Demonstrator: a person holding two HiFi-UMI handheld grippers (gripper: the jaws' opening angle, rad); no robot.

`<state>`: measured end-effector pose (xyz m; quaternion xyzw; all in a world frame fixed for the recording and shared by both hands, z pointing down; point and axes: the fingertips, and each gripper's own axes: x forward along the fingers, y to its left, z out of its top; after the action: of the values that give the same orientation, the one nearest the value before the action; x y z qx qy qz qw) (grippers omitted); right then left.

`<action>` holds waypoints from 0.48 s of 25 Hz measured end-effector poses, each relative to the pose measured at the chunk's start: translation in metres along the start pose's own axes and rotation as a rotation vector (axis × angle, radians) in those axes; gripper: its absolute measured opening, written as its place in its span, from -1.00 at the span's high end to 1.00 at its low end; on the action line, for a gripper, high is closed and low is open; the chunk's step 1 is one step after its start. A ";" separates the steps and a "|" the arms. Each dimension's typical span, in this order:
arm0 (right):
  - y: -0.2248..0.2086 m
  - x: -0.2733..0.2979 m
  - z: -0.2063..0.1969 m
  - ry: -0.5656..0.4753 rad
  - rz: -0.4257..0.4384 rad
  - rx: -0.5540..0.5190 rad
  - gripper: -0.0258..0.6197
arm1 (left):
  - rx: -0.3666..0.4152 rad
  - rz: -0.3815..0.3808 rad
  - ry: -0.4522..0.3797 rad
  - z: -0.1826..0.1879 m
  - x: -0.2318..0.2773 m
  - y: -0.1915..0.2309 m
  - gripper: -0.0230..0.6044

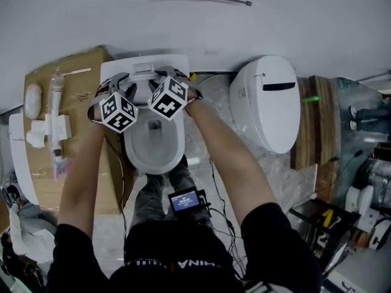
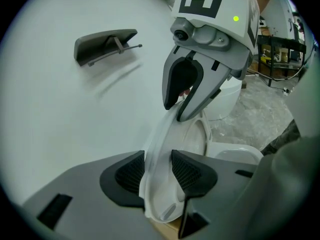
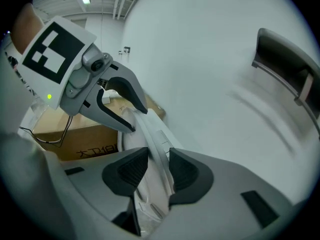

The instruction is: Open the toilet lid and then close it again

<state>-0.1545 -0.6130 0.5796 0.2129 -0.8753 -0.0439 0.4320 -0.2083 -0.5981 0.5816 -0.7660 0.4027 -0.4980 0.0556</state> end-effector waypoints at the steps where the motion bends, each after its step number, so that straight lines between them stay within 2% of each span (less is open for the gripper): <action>1: -0.001 0.000 0.001 -0.001 0.003 -0.012 0.50 | -0.003 -0.004 0.006 0.000 0.001 0.001 0.42; 9: -0.002 0.003 0.004 -0.010 0.054 -0.071 0.54 | -0.003 -0.014 0.013 0.000 0.003 0.003 0.41; 12: -0.001 0.003 0.004 -0.008 0.062 -0.063 0.54 | 0.017 0.027 0.009 0.002 -0.002 0.006 0.41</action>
<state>-0.1582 -0.6157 0.5789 0.1717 -0.8814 -0.0586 0.4362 -0.2103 -0.6016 0.5756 -0.7577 0.4087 -0.5043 0.0670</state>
